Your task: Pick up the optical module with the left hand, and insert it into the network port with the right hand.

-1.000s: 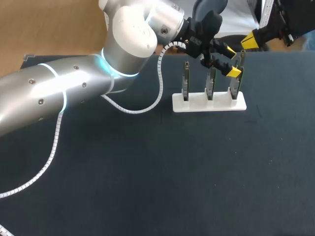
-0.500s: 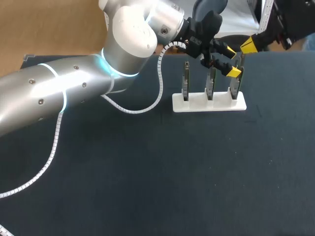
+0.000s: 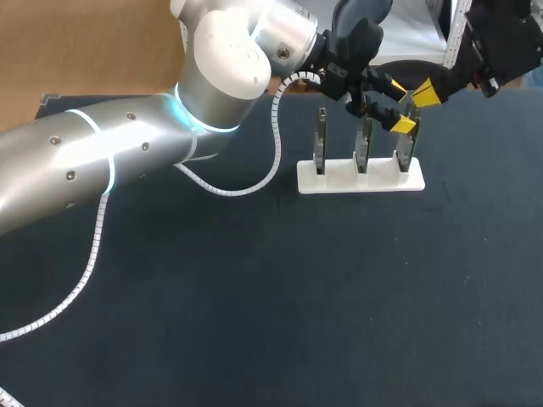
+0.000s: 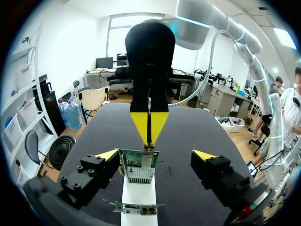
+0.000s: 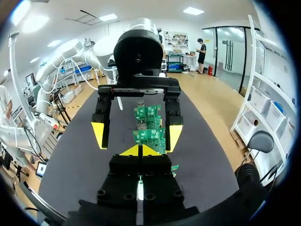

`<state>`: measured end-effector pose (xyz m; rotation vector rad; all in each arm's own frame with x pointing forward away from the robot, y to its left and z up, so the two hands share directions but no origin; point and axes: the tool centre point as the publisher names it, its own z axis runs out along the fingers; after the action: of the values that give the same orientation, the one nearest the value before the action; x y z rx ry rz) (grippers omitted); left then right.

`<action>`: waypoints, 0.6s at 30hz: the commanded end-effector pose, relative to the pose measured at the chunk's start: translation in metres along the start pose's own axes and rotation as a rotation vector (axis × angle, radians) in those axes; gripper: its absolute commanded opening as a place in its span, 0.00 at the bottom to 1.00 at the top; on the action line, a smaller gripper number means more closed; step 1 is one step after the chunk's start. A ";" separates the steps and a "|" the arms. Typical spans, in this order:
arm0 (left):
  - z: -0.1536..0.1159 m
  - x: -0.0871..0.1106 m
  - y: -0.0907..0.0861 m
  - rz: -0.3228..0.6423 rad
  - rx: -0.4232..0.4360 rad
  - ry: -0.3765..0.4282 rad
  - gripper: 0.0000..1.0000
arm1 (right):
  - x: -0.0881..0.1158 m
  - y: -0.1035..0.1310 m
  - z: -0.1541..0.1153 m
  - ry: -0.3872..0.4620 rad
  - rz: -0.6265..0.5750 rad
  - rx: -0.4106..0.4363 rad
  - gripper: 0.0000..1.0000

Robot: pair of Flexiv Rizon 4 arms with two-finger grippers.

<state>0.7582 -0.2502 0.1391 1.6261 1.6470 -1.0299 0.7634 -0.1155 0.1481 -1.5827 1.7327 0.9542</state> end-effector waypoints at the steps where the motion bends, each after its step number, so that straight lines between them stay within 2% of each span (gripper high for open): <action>1: 0.000 -0.001 0.001 -0.001 0.002 0.005 1.00 | 0.003 -0.002 0.004 0.005 0.008 -0.011 0.00; 18: 0.000 -0.001 0.001 -0.001 0.002 0.005 1.00 | 0.013 0.000 0.011 0.012 0.033 -0.020 0.00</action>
<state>0.7582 -0.2502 0.1391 1.6261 1.6470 -1.0299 0.7622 -0.1153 0.1414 -1.5794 1.7664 0.9812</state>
